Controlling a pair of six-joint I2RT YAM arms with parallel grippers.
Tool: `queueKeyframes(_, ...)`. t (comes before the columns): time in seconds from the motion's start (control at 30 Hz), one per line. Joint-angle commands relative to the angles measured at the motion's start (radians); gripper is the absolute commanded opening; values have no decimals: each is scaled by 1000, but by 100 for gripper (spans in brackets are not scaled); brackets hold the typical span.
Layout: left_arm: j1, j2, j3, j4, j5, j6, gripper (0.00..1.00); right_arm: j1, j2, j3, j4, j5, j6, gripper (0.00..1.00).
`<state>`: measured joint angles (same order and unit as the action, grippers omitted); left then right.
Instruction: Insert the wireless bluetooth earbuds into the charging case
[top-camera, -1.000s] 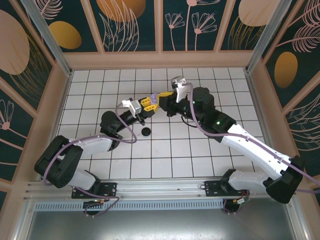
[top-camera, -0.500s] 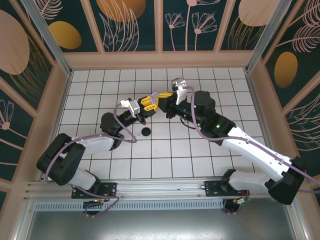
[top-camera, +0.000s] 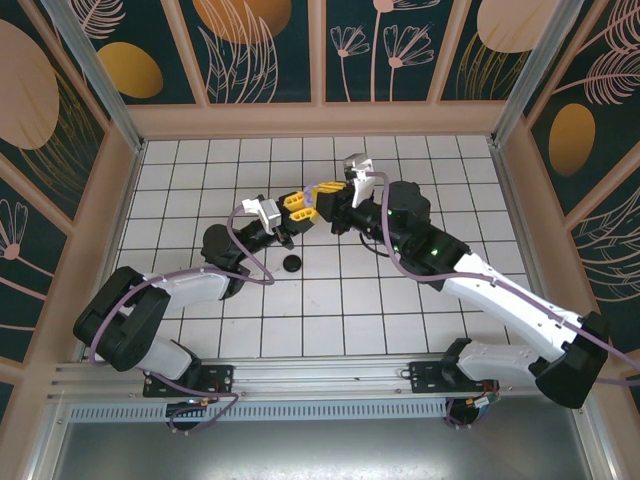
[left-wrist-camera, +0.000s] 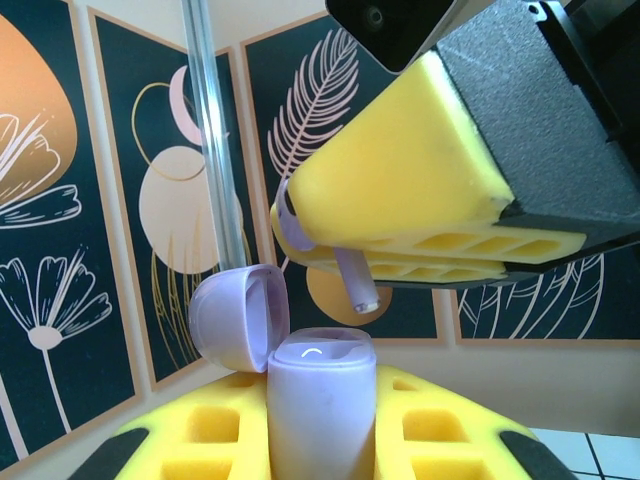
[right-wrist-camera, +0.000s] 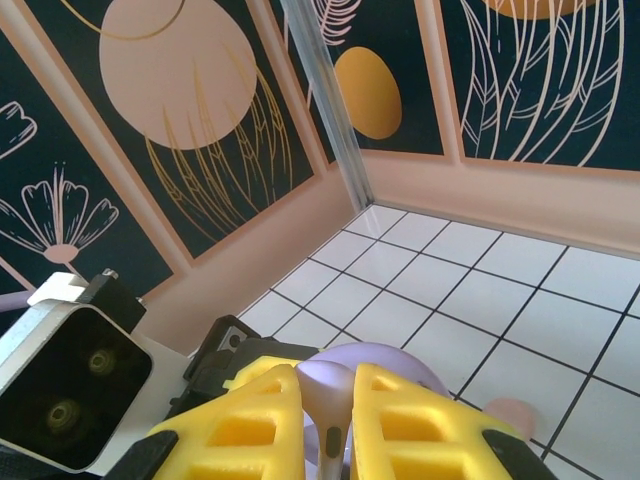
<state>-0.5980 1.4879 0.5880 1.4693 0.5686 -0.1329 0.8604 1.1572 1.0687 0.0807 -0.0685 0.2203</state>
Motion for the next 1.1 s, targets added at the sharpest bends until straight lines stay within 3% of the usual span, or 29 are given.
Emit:
queueKeyframes(0.0, -11, -3, 28, 38, 16, -14, 0, 8, 19, -4, 40, 22, -11, 14)
queueKeyframes(0.8, -13, -20, 66, -30, -7, -28, 0, 9, 66, 35, -152, -34, -143, 15)
queueKeyframes(1.07, -12, 7, 70, -43, -28, -43, 0, 9, 66, 126, -177, 66, -90, 49)
